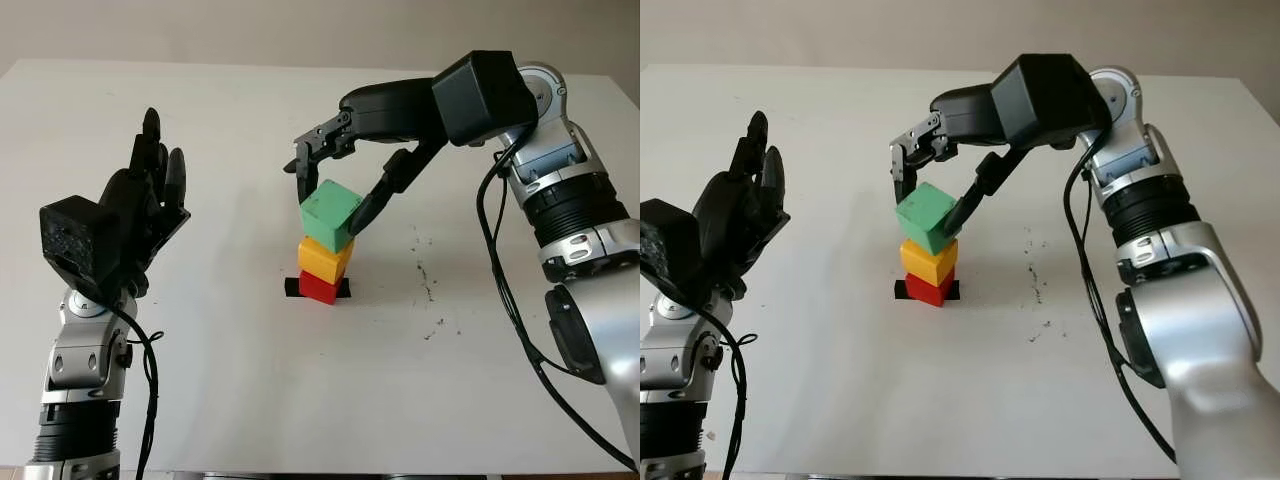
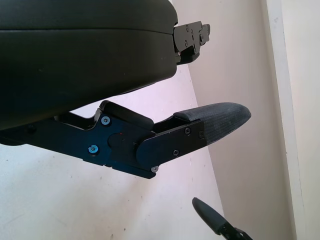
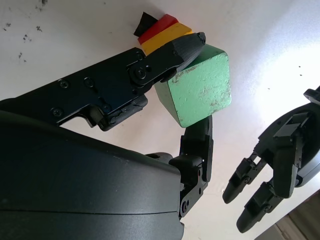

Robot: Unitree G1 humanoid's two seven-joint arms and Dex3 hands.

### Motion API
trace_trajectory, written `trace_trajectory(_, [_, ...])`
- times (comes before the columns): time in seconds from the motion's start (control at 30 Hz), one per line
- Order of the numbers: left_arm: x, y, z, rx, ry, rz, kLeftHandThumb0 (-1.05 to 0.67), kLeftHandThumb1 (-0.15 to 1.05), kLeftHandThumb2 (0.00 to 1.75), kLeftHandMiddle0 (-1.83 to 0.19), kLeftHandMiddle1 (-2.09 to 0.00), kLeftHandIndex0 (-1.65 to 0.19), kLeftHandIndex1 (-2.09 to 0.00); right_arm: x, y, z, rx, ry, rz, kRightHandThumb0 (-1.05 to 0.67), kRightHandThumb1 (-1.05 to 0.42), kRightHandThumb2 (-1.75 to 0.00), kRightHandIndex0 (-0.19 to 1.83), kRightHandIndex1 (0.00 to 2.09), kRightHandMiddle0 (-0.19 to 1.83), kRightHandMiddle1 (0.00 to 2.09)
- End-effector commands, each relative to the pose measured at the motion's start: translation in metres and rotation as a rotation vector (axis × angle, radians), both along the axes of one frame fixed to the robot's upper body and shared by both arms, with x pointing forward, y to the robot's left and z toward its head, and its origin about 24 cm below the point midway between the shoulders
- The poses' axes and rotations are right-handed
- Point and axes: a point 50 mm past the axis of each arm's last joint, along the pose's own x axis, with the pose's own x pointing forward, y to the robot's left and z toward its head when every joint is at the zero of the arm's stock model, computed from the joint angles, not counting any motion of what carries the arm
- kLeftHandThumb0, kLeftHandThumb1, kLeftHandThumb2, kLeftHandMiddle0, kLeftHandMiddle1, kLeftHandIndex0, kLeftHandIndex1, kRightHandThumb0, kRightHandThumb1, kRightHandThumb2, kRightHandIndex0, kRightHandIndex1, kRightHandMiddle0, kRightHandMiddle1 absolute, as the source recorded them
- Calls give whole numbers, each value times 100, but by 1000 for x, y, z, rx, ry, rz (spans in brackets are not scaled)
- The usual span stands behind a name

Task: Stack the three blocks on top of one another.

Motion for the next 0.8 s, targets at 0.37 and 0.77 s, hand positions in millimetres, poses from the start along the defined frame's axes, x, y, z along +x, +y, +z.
trace_trajectory(0.37, [-2, 0, 4, 8, -15, -3, -74, 105, 75, 19, 0, 19, 0, 1, 0, -11, -9, 34, -5, -53, -94, -5, 28, 4, 44, 151])
trace_trajectory(0.77, [-2, 1, 4, 3, -15, -3, -74, 105, 74, 19, 0, 19, 0, 1, 1, -12, -14, 40, -9, -52, -94, -5, 28, 5, 40, 154])
